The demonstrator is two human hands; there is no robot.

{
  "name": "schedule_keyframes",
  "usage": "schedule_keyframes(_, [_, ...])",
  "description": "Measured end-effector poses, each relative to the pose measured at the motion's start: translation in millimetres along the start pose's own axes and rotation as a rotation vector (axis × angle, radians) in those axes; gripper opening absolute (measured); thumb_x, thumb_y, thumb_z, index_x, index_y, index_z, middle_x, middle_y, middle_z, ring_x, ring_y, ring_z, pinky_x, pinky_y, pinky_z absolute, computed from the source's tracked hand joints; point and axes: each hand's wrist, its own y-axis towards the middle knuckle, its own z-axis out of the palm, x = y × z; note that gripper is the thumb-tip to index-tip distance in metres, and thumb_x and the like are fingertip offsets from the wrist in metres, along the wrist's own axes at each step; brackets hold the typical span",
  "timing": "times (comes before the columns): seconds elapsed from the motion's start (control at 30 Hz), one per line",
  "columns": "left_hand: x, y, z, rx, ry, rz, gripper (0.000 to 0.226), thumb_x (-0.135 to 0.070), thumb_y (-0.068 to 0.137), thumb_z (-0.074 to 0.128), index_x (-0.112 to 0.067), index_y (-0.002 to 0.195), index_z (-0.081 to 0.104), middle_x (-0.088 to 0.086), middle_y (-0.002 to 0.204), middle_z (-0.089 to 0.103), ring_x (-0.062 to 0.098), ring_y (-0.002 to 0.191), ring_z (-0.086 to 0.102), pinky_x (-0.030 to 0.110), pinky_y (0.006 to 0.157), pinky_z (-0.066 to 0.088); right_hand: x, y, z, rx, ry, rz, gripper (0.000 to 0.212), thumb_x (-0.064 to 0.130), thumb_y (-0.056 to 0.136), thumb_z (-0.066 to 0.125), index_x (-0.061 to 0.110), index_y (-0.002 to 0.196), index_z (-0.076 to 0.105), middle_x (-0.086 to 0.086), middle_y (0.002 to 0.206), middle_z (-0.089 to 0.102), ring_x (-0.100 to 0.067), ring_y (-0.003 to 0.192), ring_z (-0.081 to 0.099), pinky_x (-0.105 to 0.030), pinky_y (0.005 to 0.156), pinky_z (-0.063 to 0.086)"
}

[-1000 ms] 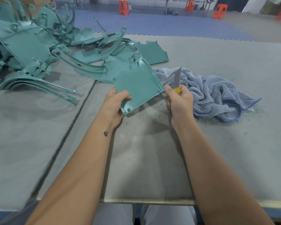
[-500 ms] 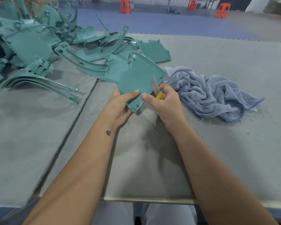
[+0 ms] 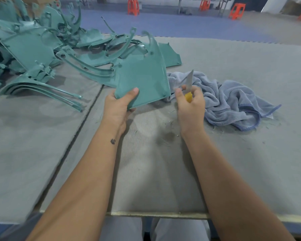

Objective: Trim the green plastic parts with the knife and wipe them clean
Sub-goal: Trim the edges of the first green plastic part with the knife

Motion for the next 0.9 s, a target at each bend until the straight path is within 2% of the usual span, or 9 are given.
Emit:
schedule_keyframes(0.07, [-1.0,2.3,-3.5,-0.021,0.012,0.012,0.019,-0.013,0.081,0.076,-0.023,0.094,0.066,-0.012,0.083,0.074,0.005,0.076,0.07,0.022,0.059,0.05,-0.6,0.7,-1.4,0.001,0.008,-0.006,0.005,0.019,0.093,0.061,0.015,0.092,0.059,-0.003,0.072,0.046,-0.018,0.064,0.043,-0.034,0.061,0.04])
schedule_keyframes(0.17, [-4.3,3.5,-9.4,-0.027,0.056,-0.01,0.025,-0.015,0.081,0.076,-0.02,0.102,0.066,-0.01,0.088,0.073,0.007,0.077,0.068,0.019,0.053,0.045,-0.1,-0.3,-0.7,0.021,0.058,0.034,0.013,0.017,0.098,0.051,0.021,0.087,0.057,-0.008,0.067,0.042,-0.015,0.058,0.037,-0.027,0.052,0.033])
schedule_keyframes(0.3, [-7.5,5.3,-14.0,0.068,0.015,-0.067,0.022,-0.008,0.083,0.067,-0.017,0.102,0.059,-0.001,0.088,0.069,0.006,0.06,0.06,0.016,0.038,0.03,2.6,-0.8,-1.8,0.021,0.149,0.055,0.019,0.013,0.104,0.036,0.019,0.109,0.053,0.004,0.062,0.05,-0.006,0.048,0.037,-0.018,0.045,0.033])
schedule_keyframes(0.43, [-5.3,5.5,-13.4,0.061,0.036,-0.099,0.019,-0.002,0.087,0.056,-0.02,0.086,0.049,-0.001,0.08,0.066,0.008,0.058,0.051,0.017,0.037,0.022,7.6,-5.3,-1.9,0.128,0.091,-0.05,0.034,0.011,0.105,0.03,0.03,0.128,0.046,-0.011,0.078,0.056,-0.013,0.059,0.045,-0.019,0.053,0.043])
schedule_keyframes(0.5, [-5.0,7.0,-12.8,0.043,0.046,-0.105,0.019,-0.003,0.087,0.056,-0.021,0.085,0.05,-0.003,0.077,0.066,0.008,0.057,0.052,0.017,0.038,0.025,7.8,-8.7,0.0,0.225,0.137,-0.04,0.035,0.008,0.104,0.031,0.028,0.123,0.053,-0.005,0.079,0.056,-0.009,0.059,0.048,-0.018,0.054,0.044])
schedule_keyframes(0.6, [-6.7,8.6,-14.8,-0.029,-0.136,-0.145,0.009,-0.014,0.091,0.06,-0.019,0.098,0.06,-0.002,0.087,0.071,0.01,0.07,0.065,0.018,0.046,0.045,5.8,-10.0,0.8,0.316,0.105,-0.029,0.029,0.007,0.103,0.037,0.019,0.114,0.061,0.006,0.079,0.062,-0.005,0.053,0.054,-0.016,0.054,0.045])
schedule_keyframes(0.67, [-8.0,8.8,-18.7,-0.056,-0.41,-0.184,0.028,-0.029,0.092,0.061,-0.012,0.113,0.06,0.008,0.102,0.073,0.019,0.088,0.072,0.027,0.066,0.059,4.7,-8.9,1.1,0.353,0.074,0.02,0.026,0.009,0.103,0.038,0.016,0.114,0.06,0.0,0.095,0.068,-0.011,0.053,0.057,-0.016,0.053,0.045])
schedule_keyframes(0.77, [-9.7,5.2,-17.9,-0.015,-0.675,-0.209,0.038,-0.035,0.093,0.059,-0.006,0.116,0.056,0.015,0.114,0.07,0.028,0.105,0.069,0.042,0.094,0.055,4.2,-8.0,3.8,0.414,0.072,0.103,0.028,0.01,0.104,0.037,0.019,0.122,0.056,-0.01,0.12,0.064,-0.015,0.06,0.063,-0.018,0.056,0.047])
schedule_keyframes(0.9, [-0.9,-0.8,-1.7,0.15,-0.307,-0.246,0.017,-0.016,0.097,0.051,-0.013,0.112,0.059,0.003,0.092,0.074,0.019,0.081,0.072,0.038,0.072,0.061,4.4,-7.3,5.3,0.455,0.074,0.113,0.033,0.012,0.104,0.037,0.025,0.131,0.051,-0.005,0.127,0.063,-0.015,0.067,0.065,-0.022,0.06,0.047])
